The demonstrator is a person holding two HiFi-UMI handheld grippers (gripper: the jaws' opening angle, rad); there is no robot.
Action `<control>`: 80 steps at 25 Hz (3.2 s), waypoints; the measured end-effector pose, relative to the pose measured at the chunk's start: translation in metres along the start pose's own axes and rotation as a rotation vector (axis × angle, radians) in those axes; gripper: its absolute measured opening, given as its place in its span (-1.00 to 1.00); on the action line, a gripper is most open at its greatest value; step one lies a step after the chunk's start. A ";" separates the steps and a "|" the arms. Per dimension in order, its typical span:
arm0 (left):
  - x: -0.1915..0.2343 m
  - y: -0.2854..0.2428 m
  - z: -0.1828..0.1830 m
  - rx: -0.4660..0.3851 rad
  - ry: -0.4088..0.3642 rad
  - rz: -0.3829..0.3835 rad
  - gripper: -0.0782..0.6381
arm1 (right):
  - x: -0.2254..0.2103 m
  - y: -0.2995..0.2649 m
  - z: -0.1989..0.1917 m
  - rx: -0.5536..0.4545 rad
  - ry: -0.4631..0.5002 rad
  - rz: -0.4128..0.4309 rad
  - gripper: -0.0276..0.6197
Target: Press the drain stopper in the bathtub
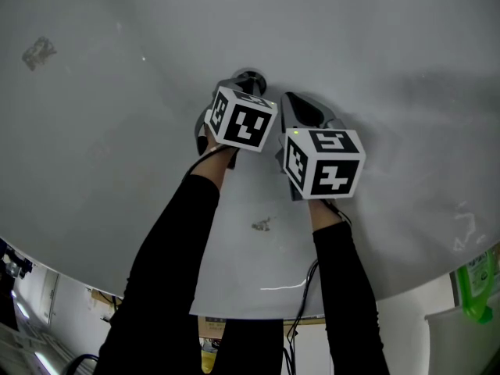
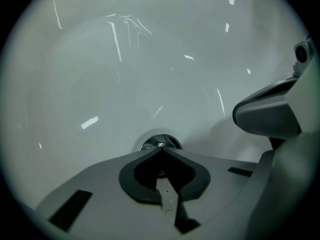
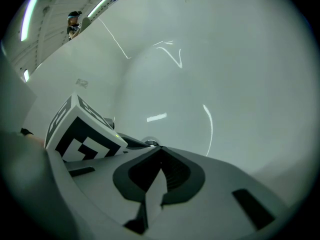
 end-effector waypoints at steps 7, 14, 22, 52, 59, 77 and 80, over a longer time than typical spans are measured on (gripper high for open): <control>0.001 0.004 0.000 0.017 0.017 0.009 -0.77 | 0.005 0.006 0.002 -0.003 0.012 -0.006 -0.91; 0.002 0.010 0.000 0.013 0.047 -0.013 -0.77 | 0.009 0.011 0.004 -0.005 0.024 -0.011 -0.91; 0.004 0.019 -0.001 -0.035 0.071 -0.053 -0.77 | 0.015 0.018 -0.001 -0.012 0.024 -0.018 -0.91; 0.037 0.199 0.018 -0.236 0.003 -0.081 -0.77 | 0.096 0.101 0.003 -0.163 -0.018 0.010 -0.91; 0.047 0.218 0.015 -0.241 0.014 -0.085 -0.77 | 0.108 0.111 -0.002 -0.175 -0.028 -0.002 -0.91; 0.056 0.250 0.002 -0.278 0.006 -0.099 -0.77 | 0.135 0.124 -0.013 -0.203 -0.020 -0.024 -0.91; 0.056 0.257 0.003 -0.289 0.003 -0.101 -0.77 | 0.140 0.127 -0.013 -0.210 -0.017 -0.027 -0.91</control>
Point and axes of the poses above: the fingertips, and each gripper's own axes: y backward along the fingers, x to its left, z out of its top, the point moved 2 cm from there along y, backward along the fingers, and after that the axes turned 14 degrees about z, right-handed, at the moved point
